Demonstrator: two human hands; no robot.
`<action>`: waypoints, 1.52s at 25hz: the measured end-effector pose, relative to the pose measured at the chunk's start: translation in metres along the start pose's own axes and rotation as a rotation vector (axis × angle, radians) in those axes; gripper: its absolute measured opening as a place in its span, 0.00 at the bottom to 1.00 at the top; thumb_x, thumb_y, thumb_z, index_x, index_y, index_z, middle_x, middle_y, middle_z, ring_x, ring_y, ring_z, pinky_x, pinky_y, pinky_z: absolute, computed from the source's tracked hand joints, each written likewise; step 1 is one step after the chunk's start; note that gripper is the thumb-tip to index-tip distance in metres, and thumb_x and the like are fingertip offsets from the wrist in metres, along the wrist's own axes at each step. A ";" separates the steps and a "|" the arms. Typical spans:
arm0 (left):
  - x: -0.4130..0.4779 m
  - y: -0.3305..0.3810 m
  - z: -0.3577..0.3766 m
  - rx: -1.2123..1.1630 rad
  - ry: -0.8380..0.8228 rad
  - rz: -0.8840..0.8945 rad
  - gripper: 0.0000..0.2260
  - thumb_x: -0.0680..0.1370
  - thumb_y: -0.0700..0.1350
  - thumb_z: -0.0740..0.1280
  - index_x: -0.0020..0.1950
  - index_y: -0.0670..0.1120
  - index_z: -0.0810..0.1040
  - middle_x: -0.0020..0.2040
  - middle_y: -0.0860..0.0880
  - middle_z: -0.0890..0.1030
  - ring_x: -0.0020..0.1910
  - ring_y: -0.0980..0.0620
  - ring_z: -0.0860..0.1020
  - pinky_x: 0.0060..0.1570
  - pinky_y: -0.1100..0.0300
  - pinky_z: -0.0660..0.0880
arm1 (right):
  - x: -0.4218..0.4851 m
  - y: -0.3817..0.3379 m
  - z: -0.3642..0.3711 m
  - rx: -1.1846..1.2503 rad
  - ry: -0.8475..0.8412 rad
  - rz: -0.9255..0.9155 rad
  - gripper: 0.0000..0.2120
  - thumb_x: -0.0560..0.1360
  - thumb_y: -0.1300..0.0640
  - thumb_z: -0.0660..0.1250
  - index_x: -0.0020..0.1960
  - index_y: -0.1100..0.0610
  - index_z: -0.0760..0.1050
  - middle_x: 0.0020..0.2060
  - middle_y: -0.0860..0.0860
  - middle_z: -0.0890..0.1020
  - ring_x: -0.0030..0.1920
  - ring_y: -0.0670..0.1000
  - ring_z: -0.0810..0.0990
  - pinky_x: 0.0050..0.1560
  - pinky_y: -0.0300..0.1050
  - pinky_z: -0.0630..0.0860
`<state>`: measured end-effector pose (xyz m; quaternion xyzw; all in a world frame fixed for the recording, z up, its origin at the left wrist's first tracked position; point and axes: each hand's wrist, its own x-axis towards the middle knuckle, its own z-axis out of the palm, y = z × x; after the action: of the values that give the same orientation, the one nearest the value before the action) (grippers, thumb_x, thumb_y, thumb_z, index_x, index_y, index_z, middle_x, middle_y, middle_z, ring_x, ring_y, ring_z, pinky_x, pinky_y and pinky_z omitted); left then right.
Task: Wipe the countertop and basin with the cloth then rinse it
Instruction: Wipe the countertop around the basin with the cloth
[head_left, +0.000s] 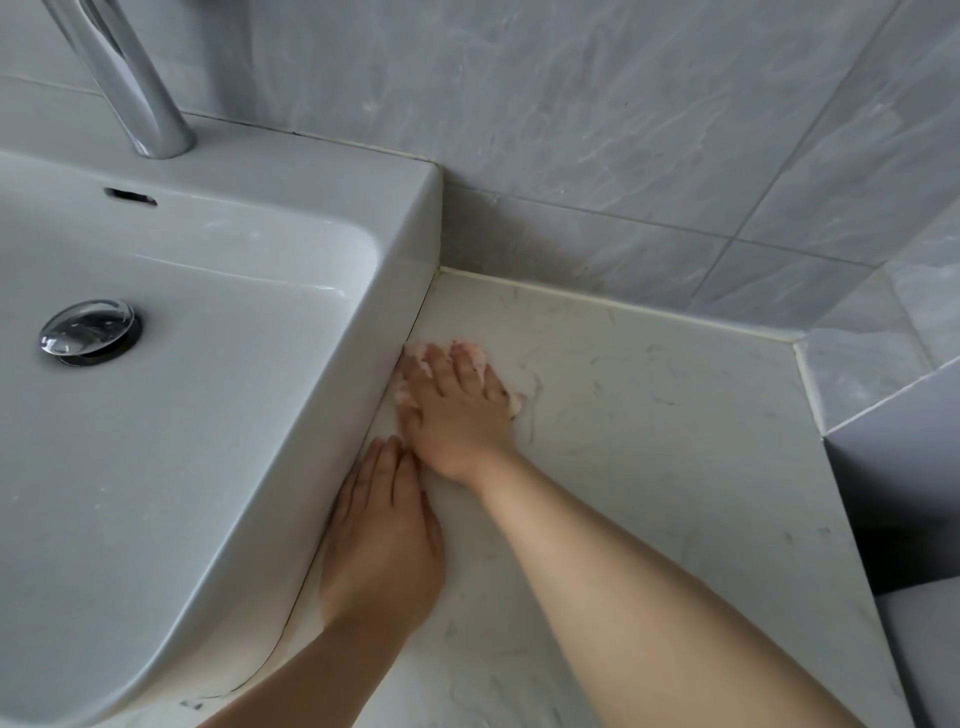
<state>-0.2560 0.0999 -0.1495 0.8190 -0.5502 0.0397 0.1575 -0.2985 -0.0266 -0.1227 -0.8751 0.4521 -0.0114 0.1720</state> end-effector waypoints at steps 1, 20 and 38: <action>0.000 -0.001 0.001 -0.004 0.009 -0.001 0.23 0.75 0.44 0.51 0.60 0.34 0.76 0.59 0.37 0.78 0.59 0.39 0.77 0.60 0.45 0.66 | 0.002 -0.006 0.002 0.000 -0.007 -0.034 0.25 0.81 0.45 0.46 0.76 0.46 0.47 0.77 0.45 0.46 0.76 0.49 0.40 0.72 0.51 0.37; 0.003 0.000 -0.005 0.043 -0.086 0.031 0.26 0.73 0.52 0.53 0.59 0.36 0.77 0.59 0.38 0.78 0.59 0.39 0.77 0.60 0.50 0.70 | -0.056 0.089 -0.016 -0.118 0.070 0.231 0.25 0.78 0.44 0.51 0.74 0.41 0.51 0.76 0.44 0.49 0.76 0.51 0.44 0.73 0.56 0.43; 0.003 0.004 -0.005 0.088 -0.108 0.069 0.25 0.75 0.51 0.52 0.59 0.36 0.77 0.59 0.37 0.78 0.60 0.38 0.76 0.58 0.45 0.71 | -0.116 0.147 -0.029 -0.101 0.274 0.711 0.24 0.77 0.43 0.46 0.71 0.43 0.60 0.75 0.48 0.56 0.74 0.53 0.51 0.71 0.53 0.50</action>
<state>-0.2581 0.0977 -0.1434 0.8067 -0.5836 0.0250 0.0898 -0.4877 -0.0210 -0.1259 -0.6616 0.7461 -0.0457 0.0598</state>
